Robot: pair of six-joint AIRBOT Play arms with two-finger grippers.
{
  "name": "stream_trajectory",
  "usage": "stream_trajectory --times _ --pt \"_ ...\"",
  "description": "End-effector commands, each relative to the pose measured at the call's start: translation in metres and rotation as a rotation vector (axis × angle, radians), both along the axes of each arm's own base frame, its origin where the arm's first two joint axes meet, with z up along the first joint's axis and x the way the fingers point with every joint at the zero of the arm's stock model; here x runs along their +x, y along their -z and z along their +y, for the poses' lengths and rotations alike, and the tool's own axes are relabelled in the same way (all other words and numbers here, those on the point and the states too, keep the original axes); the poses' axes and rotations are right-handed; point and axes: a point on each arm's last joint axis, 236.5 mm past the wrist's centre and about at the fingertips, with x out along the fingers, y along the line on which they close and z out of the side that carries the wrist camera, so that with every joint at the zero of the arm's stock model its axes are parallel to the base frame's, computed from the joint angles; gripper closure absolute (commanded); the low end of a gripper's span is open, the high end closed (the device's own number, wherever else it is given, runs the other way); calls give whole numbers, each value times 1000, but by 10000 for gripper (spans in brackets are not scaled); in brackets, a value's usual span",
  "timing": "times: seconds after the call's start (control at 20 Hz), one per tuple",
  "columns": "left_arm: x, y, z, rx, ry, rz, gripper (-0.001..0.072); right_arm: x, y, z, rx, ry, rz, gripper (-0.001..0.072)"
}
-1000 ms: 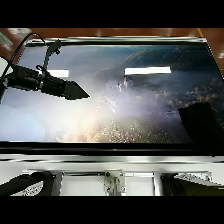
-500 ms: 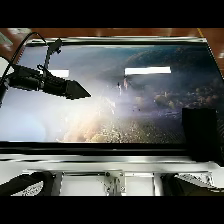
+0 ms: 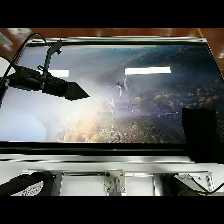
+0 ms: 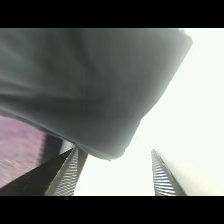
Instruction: Fold the shirts.
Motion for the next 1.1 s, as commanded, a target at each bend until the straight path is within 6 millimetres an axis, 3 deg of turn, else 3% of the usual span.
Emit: stream_trajectory --times 0.0,0.1,0.2,0.25,0.3,0.35,0.4,0.65,1.05 --pt "25 22 26 145 -70 -76 672 67 -76 -7 -185 -153 -195 205" --pt "51 33 47 241 -176 -128 674 134 -115 28 -287 -405 -295 203" --pt "68 65 84 441 -315 -94 674 174 -119 91 -290 -619 -286 203" --pt "69 87 102 547 -375 -35 671 181 -113 118 -281 -690 -239 202" --pt "62 105 106 611 -357 21 559 189 -108 138 -302 -752 -191 201" --pt "54 121 105 636 -332 85 159 194 -106 151 -330 -783 -163 187" --pt "48 130 102 647 -316 130 -13 200 -106 164 -348 -806 -149 81" --pt "51 134 101 656 -283 109 -13 198 -84 197 -322 -835 -91 76" --pt "75 127 93 606 -312 12 -13 204 -86 202 -317 -838 -122 75"
